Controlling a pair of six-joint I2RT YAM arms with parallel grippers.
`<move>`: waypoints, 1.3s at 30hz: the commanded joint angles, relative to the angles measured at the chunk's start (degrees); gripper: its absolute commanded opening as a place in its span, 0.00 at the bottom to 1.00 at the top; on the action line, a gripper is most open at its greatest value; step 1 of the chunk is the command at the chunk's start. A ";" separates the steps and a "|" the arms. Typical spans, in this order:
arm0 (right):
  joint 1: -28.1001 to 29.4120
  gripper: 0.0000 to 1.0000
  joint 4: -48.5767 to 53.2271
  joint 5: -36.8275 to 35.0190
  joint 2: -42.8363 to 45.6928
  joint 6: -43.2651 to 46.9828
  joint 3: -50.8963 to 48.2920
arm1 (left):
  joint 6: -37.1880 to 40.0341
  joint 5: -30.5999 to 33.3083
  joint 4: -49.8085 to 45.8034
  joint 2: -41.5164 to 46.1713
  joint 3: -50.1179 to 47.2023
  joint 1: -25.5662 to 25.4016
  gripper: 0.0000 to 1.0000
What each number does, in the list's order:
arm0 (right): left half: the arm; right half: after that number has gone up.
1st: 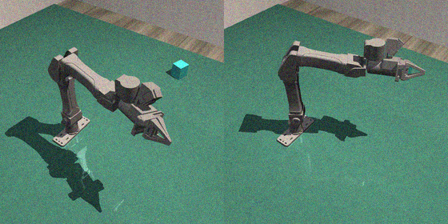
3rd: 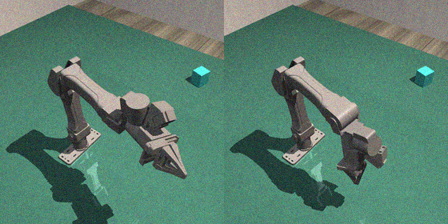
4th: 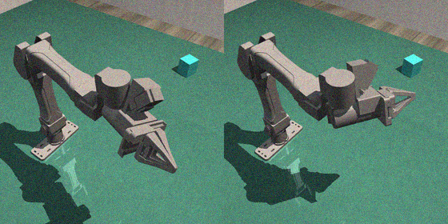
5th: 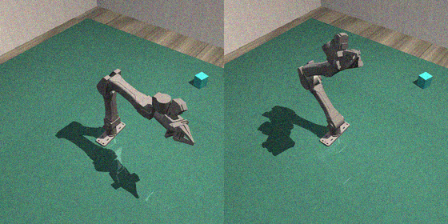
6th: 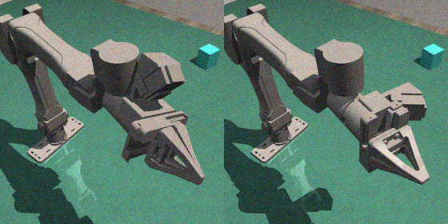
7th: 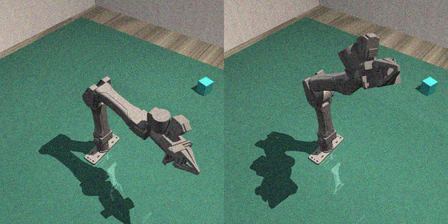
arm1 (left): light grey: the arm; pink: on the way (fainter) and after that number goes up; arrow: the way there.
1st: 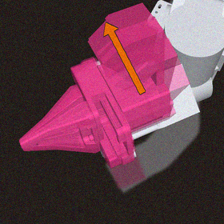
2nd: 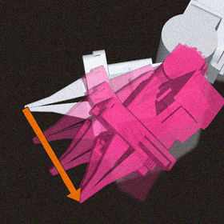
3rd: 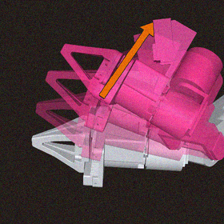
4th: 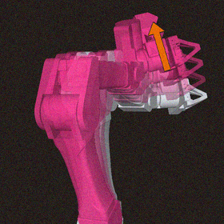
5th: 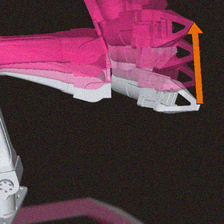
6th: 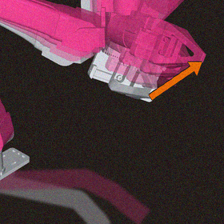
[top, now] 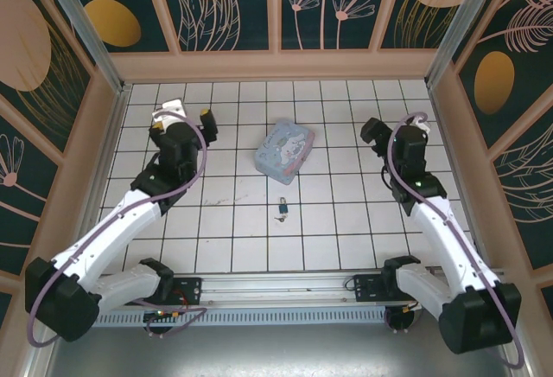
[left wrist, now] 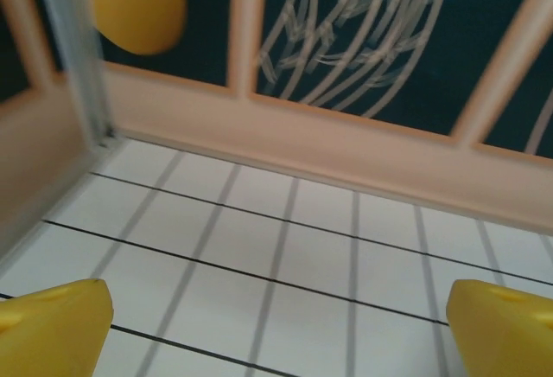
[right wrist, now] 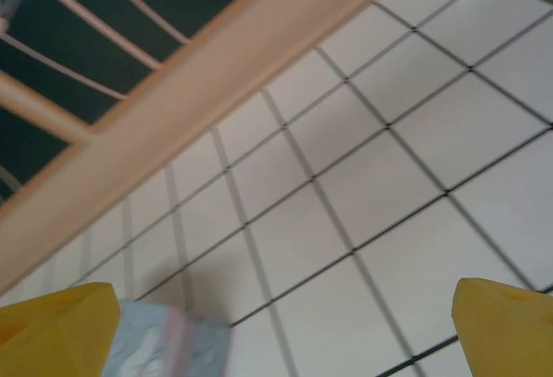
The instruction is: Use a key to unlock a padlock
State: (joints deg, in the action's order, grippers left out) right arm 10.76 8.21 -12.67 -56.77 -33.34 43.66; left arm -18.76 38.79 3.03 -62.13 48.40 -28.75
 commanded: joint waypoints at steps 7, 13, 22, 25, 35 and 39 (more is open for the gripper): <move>-2.12 0.99 -20.17 -7.22 -3.34 17.85 -9.82 | 9.59 -0.92 23.48 -3.27 -14.91 12.20 0.99; -7.70 0.99 -34.70 -7.60 -4.63 22.40 -19.94 | 11.64 -3.90 39.73 -10.98 -24.51 17.98 0.99; -13.87 0.99 -60.36 1.70 -10.91 24.92 -31.47 | 17.09 -16.08 62.54 -19.50 -32.90 21.45 0.99; -13.99 0.99 -68.06 4.86 -14.33 25.94 -33.26 | 18.42 -18.63 63.85 -21.63 -32.58 21.48 0.99; -13.43 0.99 -94.16 9.51 -30.05 29.96 -38.82 | 15.97 -30.80 59.51 -23.50 -29.60 26.91 0.99; -12.74 0.99 -86.72 13.76 -31.33 32.49 -33.72 | 15.39 -31.39 59.20 -23.95 -29.21 27.31 0.99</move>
State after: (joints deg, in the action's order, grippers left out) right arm -2.37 -74.46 -3.18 -88.03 -3.53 6.85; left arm -2.26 9.87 60.73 -85.56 19.07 -2.13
